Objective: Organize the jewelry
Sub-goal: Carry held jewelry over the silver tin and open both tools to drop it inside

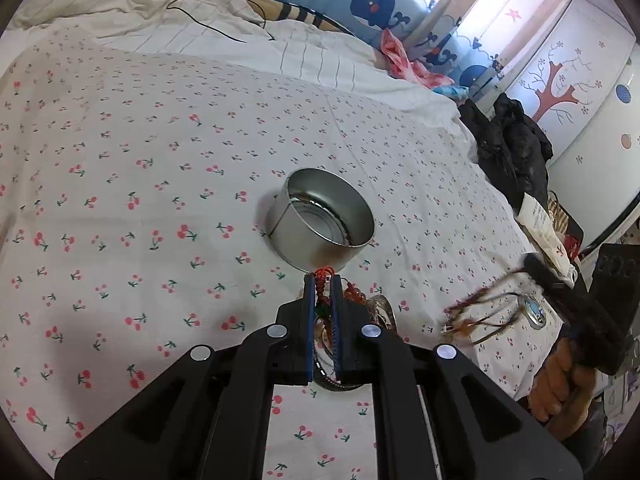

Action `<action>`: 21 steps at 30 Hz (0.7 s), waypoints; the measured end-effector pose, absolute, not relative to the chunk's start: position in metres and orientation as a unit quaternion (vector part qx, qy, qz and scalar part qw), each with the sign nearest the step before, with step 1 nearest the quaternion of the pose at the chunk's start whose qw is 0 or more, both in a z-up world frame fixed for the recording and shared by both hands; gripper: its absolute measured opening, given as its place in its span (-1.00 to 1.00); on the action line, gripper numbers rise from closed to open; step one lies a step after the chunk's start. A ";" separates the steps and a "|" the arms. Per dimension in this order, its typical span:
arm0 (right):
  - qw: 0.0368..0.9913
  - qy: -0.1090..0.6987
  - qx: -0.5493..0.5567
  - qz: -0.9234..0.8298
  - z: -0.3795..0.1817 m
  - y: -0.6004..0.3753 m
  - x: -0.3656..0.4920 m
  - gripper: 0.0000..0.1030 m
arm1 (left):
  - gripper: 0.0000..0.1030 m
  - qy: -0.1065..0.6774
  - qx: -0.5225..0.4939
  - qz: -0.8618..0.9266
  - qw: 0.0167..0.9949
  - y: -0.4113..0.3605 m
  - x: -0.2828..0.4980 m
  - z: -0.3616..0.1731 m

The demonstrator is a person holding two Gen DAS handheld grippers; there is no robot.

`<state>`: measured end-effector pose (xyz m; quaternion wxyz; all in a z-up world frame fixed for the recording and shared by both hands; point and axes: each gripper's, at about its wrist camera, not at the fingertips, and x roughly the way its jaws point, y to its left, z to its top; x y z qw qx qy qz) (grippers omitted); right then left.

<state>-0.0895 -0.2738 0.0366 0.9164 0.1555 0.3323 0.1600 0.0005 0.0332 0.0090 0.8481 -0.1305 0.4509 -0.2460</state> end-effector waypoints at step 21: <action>0.859 0.477 -0.138 0.123 -0.048 -0.190 -0.068 -0.93 | -0.88 0.457 -0.134 -0.251 0.843 0.032 0.007 0.004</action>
